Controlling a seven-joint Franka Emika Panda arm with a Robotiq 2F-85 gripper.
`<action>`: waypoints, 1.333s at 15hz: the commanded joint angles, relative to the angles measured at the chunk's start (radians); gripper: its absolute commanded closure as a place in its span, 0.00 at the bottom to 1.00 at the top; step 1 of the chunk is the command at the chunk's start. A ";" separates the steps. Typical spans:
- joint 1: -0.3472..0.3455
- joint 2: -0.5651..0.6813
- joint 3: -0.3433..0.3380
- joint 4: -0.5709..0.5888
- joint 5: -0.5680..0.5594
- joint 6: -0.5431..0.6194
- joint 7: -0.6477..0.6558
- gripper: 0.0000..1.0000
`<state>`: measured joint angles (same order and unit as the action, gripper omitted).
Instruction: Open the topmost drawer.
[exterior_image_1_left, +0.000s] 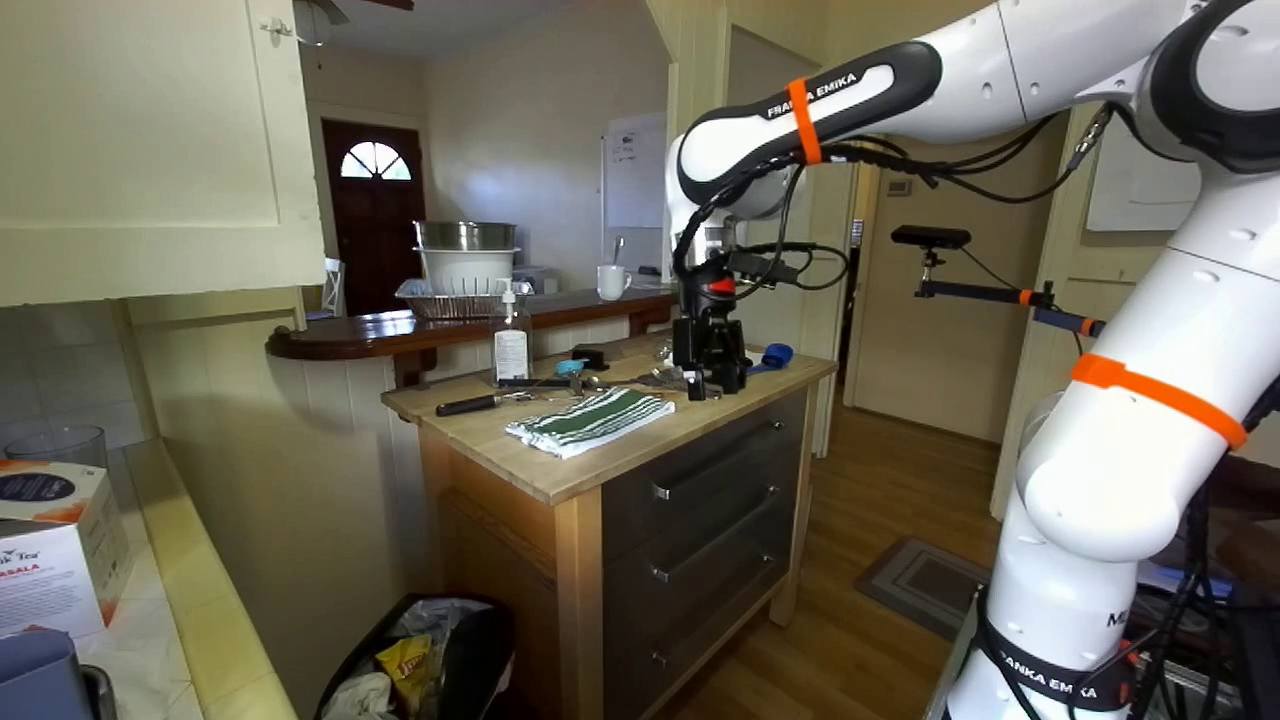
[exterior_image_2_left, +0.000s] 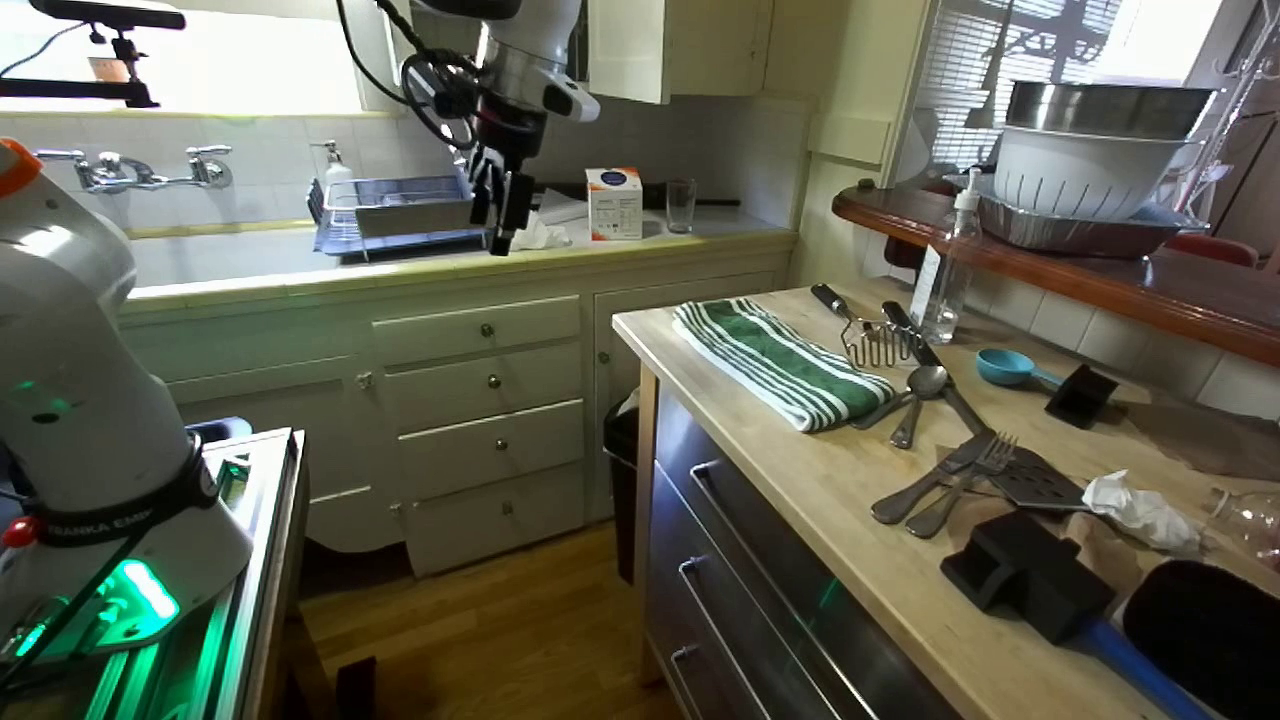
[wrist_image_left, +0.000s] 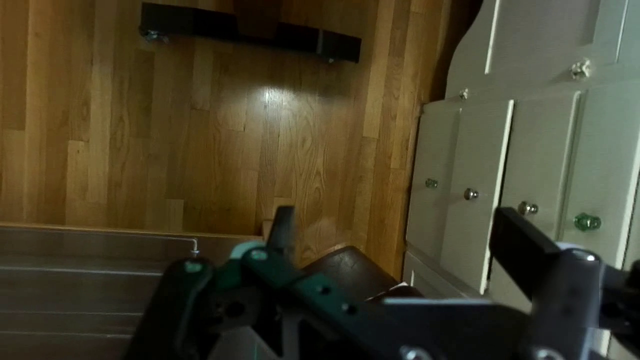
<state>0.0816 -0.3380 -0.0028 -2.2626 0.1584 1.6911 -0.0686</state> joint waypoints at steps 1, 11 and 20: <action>-0.062 0.071 -0.032 0.050 0.055 0.029 0.080 0.00; -0.131 0.047 -0.054 -0.196 0.261 0.374 0.299 0.00; -0.179 0.078 -0.130 -0.365 0.363 0.715 0.273 0.00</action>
<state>-0.0973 -0.2598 -0.1335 -2.6288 0.5229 2.4085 0.2026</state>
